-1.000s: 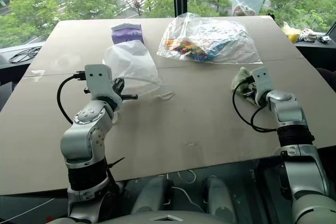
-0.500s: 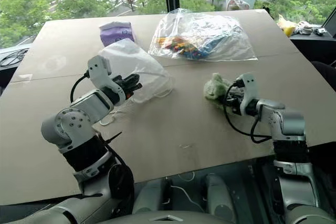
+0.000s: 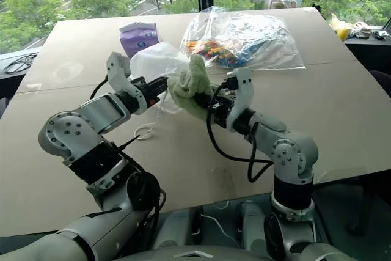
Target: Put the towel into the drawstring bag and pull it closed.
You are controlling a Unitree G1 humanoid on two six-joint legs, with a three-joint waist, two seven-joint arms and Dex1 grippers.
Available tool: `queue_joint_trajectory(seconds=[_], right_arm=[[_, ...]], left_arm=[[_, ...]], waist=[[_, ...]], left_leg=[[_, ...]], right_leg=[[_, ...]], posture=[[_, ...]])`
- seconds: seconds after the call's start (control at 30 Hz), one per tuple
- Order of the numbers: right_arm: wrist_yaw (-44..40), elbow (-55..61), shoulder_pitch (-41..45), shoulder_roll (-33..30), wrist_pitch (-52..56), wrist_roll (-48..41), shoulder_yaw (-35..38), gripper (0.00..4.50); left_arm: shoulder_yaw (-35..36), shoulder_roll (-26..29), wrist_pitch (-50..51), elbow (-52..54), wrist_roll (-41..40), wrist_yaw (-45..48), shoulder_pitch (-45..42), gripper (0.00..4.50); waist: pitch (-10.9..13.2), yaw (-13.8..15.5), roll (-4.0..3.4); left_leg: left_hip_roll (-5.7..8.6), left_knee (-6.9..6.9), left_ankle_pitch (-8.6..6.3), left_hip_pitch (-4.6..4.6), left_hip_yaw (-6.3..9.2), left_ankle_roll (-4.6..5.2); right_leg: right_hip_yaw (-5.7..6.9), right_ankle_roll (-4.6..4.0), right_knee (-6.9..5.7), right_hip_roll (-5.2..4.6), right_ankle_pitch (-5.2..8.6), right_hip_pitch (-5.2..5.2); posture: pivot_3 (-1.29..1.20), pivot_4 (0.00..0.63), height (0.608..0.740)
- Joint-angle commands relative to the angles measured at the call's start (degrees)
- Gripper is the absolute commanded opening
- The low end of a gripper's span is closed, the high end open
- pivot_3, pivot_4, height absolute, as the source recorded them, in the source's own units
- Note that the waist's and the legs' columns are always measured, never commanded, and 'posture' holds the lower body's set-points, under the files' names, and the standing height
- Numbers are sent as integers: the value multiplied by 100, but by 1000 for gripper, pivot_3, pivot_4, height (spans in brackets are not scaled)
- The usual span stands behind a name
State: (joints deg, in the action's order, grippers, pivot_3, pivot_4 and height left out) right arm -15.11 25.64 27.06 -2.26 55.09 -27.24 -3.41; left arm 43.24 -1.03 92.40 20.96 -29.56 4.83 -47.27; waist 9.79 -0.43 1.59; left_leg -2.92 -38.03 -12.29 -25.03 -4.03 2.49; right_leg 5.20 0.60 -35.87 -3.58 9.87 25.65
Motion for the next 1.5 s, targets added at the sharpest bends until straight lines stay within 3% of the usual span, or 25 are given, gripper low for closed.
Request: queue_joint_trajectory(seconds=[0.03, 0.17, 0.4, 0.7, 0.8, 1.07, 1.23, 1.5], right_arm=[[-224, -58, -238, -574, -1616, 1164, -1070, 101], [-68, -715, -256, -942, -3282, 2479, -1992, 101], [-239, -1689, -20, -695, -4506, 3174, -2433, 101], [-725, -2414, 255, -582, -4568, 3450, -2496, 101], [-810, -2593, 376, -576, -4534, 3545, -2444, 101], [-465, -2790, 753, 167, -3881, 2565, -1096, 101], [-275, -2288, 831, 932, -3186, 950, 190, 101], [-49, -1539, 807, 1322, -1632, -1204, 899, 101]], left_arm=[[198, -100, 10, -115, -263, -216, -244, 0], [919, -456, 10, -487, -501, -774, -738, 0], [1281, -686, 10, -679, -1056, -1539, -977, 0], [1062, -589, 10, -708, -2242, -2151, -621, 0], [599, -486, 10, -609, -3008, -2282, -177, 0], [73, -17, 10, -776, -4313, -2872, 437, 0], [-139, 210, -57, -903, -4727, -3165, 605, 0], [-1035, 856, -513, -1113, -5781, -3371, 963, 0]], waist=[[1, -8, 2], [13, -34, 10], [22, -27, 23], [29, -13, 33], [29, -15, 33], [30, -17, 33], [31, 0, 31], [32, -16, 28]], left_leg=[[13, 0, 0, 0, 0, 0], [17, 2, 1, 1, 0, 0], [16, 2, 2, 5, 0, -1], [18, -2, 2, 6, -4, -1], [18, -1, 2, 6, -4, -2], [16, -5, 3, 18, -6, -3], [16, -6, 4, 16, -7, -3], [4, -5, 3, 18, -9, -3]], right_leg=[[0, 0, 0, 0, 0, 0], [-6, 1, 0, 2, 0, 2], [-14, 23, -2, 6, -13, 1], [-19, 23, -2, 2, -14, -2], [-19, 23, -3, 2, -14, -2], [-25, 21, -20, 3, -15, -6], [-28, 20, -21, 2, -16, -5], [-30, -1, -26, -1, -28, -3]], posture=[[0, 150, 740], [0, 150, 740], [0, 150, 740], [0, 150, 740], [0, 150, 740], [0, 150, 740], [0, 150, 740], [0, 150, 740]])
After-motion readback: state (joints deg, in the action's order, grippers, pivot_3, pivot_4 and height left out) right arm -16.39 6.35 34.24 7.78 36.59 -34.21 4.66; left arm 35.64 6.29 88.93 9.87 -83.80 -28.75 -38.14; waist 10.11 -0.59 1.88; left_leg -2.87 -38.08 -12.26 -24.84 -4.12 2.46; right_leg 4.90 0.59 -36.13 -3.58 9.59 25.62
